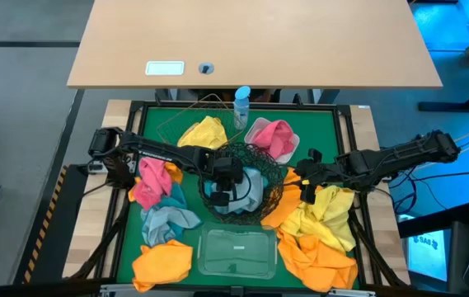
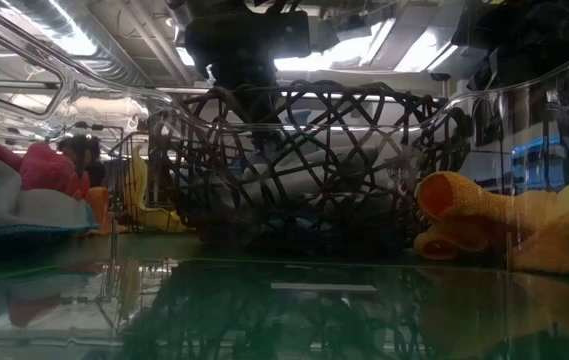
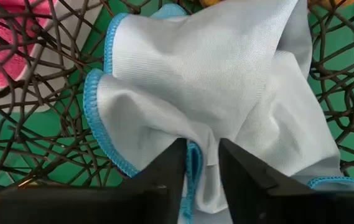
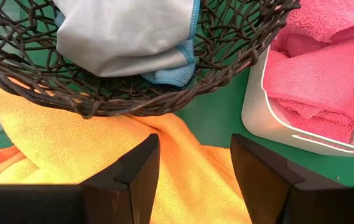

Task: Sort microfiber towel by color & place in baskets
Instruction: Put the blue microfiber towel into the black wire basket

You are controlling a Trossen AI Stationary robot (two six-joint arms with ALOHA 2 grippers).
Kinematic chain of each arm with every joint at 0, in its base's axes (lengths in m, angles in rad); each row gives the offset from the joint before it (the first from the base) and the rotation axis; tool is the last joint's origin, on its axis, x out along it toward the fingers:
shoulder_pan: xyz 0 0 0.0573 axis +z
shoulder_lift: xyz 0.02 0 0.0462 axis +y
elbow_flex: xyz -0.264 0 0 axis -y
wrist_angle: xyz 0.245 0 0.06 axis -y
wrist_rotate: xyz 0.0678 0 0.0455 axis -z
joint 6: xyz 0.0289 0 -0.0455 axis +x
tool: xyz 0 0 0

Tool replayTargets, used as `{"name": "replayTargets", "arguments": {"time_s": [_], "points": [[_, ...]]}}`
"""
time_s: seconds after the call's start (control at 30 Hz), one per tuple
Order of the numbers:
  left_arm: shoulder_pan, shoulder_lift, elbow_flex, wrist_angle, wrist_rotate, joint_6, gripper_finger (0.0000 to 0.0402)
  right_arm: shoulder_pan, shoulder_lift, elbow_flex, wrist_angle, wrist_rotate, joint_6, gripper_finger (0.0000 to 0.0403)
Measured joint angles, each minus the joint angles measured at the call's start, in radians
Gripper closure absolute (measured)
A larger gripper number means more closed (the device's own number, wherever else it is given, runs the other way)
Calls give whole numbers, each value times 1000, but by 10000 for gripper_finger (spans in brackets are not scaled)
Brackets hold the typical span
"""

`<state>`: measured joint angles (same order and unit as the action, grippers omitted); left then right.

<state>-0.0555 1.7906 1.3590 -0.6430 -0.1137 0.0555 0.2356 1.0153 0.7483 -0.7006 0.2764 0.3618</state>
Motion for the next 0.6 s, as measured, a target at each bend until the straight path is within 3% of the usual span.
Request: {"name": "replayTargets", "arguments": {"time_s": [0.33, 0.6], "points": [[0, -7, 0, -11, 3, 0, 220, 0, 0, 0, 0, 0, 0, 210], [0, -94, 0, -69, 3, -4, 199, 0, 0, 0, 1, 0, 0, 210]]}}
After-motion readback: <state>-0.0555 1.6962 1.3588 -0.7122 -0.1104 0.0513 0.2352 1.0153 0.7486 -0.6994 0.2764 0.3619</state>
